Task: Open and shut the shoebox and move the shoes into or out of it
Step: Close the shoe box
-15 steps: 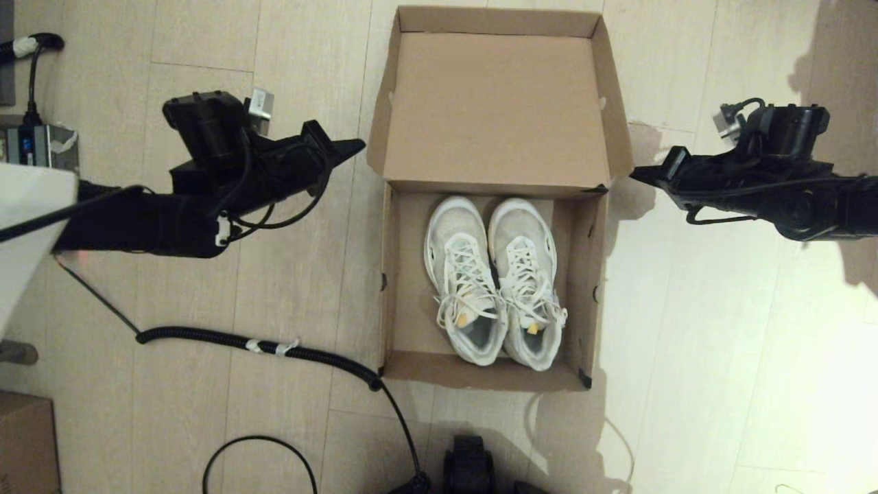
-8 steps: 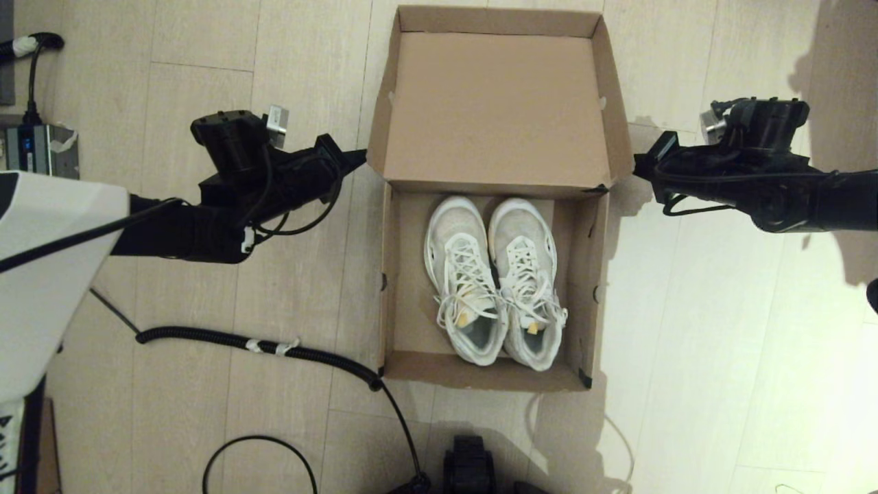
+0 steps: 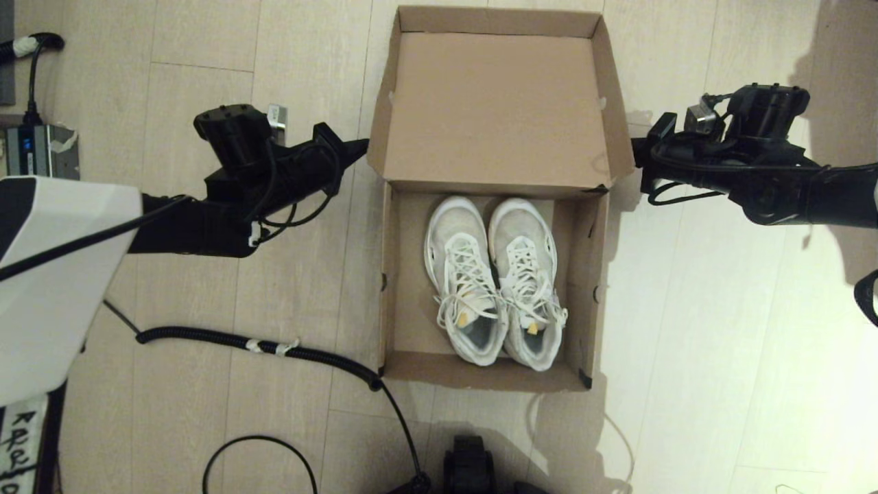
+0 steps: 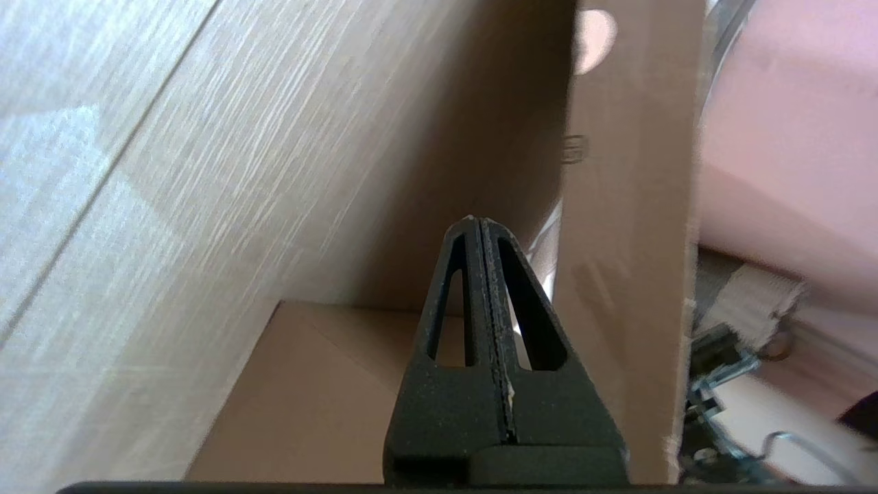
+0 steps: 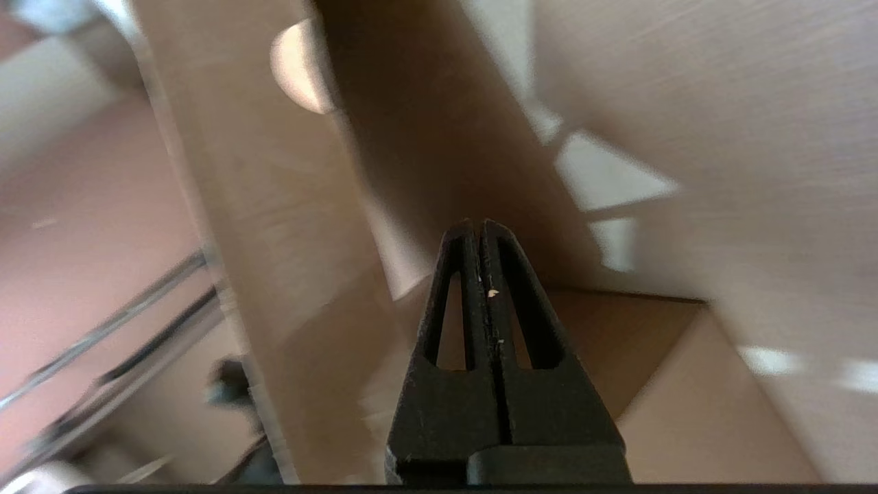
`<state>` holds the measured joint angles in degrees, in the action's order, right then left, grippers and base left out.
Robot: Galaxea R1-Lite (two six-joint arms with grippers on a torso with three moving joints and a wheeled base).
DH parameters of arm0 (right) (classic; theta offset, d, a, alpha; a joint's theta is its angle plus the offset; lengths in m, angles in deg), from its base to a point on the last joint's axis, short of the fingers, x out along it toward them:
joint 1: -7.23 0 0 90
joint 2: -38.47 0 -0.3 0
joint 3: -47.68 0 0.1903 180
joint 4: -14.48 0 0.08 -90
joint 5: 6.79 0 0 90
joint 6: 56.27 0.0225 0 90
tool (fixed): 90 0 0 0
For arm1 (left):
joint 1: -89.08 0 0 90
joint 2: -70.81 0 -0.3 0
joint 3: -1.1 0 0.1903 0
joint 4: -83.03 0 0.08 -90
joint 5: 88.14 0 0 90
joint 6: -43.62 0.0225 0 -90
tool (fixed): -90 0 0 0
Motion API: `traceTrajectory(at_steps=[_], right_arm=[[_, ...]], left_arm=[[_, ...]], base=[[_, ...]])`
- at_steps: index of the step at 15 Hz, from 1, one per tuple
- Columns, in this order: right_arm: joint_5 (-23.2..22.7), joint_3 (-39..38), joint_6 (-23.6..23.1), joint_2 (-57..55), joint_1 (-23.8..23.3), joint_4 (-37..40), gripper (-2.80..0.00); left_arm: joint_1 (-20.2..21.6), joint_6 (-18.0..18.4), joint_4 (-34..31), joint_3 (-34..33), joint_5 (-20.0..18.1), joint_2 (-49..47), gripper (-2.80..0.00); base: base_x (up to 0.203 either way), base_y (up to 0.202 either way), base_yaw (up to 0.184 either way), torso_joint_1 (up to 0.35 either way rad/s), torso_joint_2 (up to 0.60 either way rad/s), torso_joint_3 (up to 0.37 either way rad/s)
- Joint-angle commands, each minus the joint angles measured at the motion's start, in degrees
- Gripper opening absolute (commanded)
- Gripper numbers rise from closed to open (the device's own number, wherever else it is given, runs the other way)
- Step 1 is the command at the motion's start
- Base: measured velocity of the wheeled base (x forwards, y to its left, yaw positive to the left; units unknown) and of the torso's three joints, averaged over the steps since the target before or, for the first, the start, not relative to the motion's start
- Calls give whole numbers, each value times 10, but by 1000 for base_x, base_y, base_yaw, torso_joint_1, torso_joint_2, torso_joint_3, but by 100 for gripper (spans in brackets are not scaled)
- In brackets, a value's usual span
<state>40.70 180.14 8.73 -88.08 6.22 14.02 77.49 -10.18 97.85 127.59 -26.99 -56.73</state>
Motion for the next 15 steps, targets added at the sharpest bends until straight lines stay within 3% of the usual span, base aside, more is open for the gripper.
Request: traceTrajectory(at_steps=[1, 3, 10, 15], right_arm=[[-12, -3, 29, -5, 5, -20, -280], [-29, -5, 101, -9, 8, -72, -280], [-99, -6, 367, -32, -8, -247, -280], [-144, -7, 406, -33, -10, -262, -280]], left_arm=[[-3, -20, 3, 10, -2, -12, -280], [-9, -47, 3, 26, -2, -16, -280], [-26, -70, 3, 73, -4, -33, -280], [-31, -125, 40, 74, -5, -28, -280]], base=[[0, 0, 0, 0, 0, 0], [0, 0, 0, 0, 0, 0], [0, 0, 0, 0, 0, 0], [0, 0, 0, 0, 0, 0]])
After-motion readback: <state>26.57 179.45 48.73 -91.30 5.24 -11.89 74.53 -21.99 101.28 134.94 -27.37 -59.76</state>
